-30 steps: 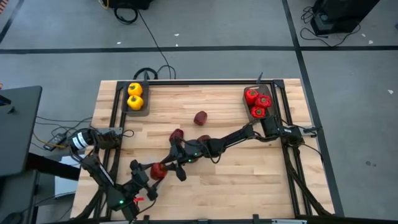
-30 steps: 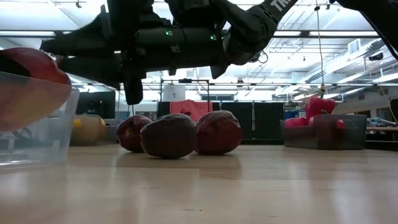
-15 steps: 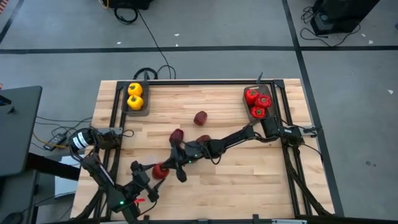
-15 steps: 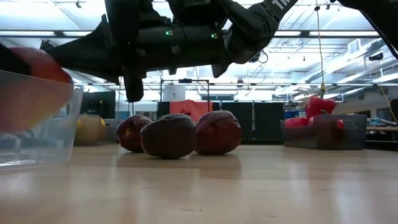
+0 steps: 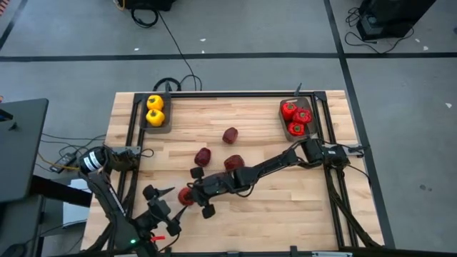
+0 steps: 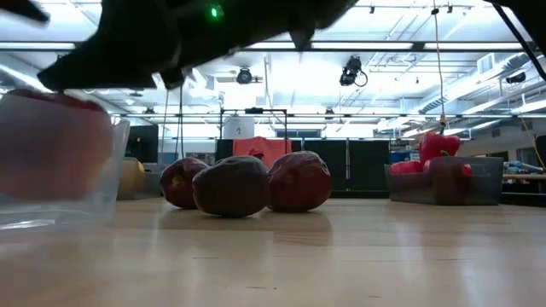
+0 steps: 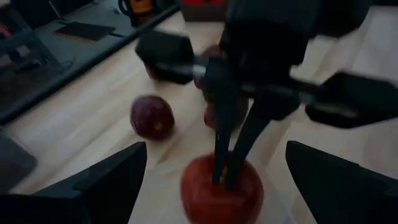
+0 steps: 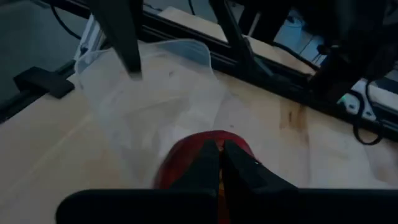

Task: Sort produce into baskets
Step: Put the red apple into the transparent bin

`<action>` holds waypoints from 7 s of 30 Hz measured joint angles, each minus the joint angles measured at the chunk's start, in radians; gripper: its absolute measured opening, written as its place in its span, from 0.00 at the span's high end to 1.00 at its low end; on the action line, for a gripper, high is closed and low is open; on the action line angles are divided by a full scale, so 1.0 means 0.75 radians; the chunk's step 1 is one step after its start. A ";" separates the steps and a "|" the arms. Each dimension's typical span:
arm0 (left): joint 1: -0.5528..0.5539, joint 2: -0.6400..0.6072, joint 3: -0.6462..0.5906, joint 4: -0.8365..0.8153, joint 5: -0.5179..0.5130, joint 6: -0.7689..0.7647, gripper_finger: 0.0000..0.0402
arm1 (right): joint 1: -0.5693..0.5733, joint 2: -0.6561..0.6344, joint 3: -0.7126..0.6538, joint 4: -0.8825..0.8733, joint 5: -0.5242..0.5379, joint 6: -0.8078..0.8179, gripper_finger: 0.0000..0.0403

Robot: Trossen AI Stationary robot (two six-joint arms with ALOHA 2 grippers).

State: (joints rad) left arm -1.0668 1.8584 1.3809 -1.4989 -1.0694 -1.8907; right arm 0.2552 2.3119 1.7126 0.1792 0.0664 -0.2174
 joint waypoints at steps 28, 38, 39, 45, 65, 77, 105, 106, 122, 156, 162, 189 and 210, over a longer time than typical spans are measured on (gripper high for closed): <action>0.082 -0.008 0.196 -0.097 0.100 0.088 0.07 | -0.073 -0.010 0.050 -0.199 -0.202 0.184 0.64; 0.276 -0.071 0.111 -0.100 0.093 0.226 0.20 | -0.114 -0.153 0.016 -0.401 -0.163 0.254 0.56; 0.293 -0.084 0.099 -0.095 0.094 0.258 0.21 | -0.126 -0.176 -0.009 -0.417 -0.165 0.256 0.56; 0.411 -0.241 0.044 -0.092 0.119 0.459 0.23 | -0.216 -0.391 -0.278 -0.391 -0.128 0.301 0.56; 1.147 -0.684 -0.385 0.804 0.690 1.696 0.20 | -0.300 -0.590 -0.826 -0.059 0.227 0.101 0.56; 1.470 -0.573 -0.388 0.896 1.101 1.789 0.02 | -0.392 -0.796 -1.012 0.027 -0.044 0.203 0.55; 1.491 -0.136 -0.388 0.991 1.329 1.674 0.06 | -0.515 -0.927 -1.295 0.312 -0.226 0.380 0.55; 1.491 -0.137 -0.388 1.002 1.323 1.674 0.09 | -0.515 -0.927 -1.295 0.314 -0.229 0.381 0.55; 1.436 -0.366 -0.388 1.067 1.329 1.596 0.17 | -0.252 -0.928 -1.291 0.469 0.119 -0.107 0.55; 1.074 -0.338 -0.084 1.062 1.951 1.117 0.17 | 0.486 -0.937 -1.289 0.459 1.132 0.115 0.55; 0.933 -0.338 0.098 0.338 1.971 1.067 0.17 | 0.564 -0.937 -1.289 0.457 1.131 0.221 0.55; 0.761 -0.304 -0.252 0.712 2.118 0.876 0.03 | 0.805 -0.912 -1.287 0.447 1.127 0.649 0.55; 0.678 -0.306 -0.149 0.437 1.487 0.809 0.02 | 0.821 -0.903 -1.288 0.366 1.135 1.020 0.55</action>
State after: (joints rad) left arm -0.5584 1.6287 1.2694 -1.1710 0.0460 -1.2840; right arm 0.8707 1.6344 0.7467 0.4539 0.9176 0.5473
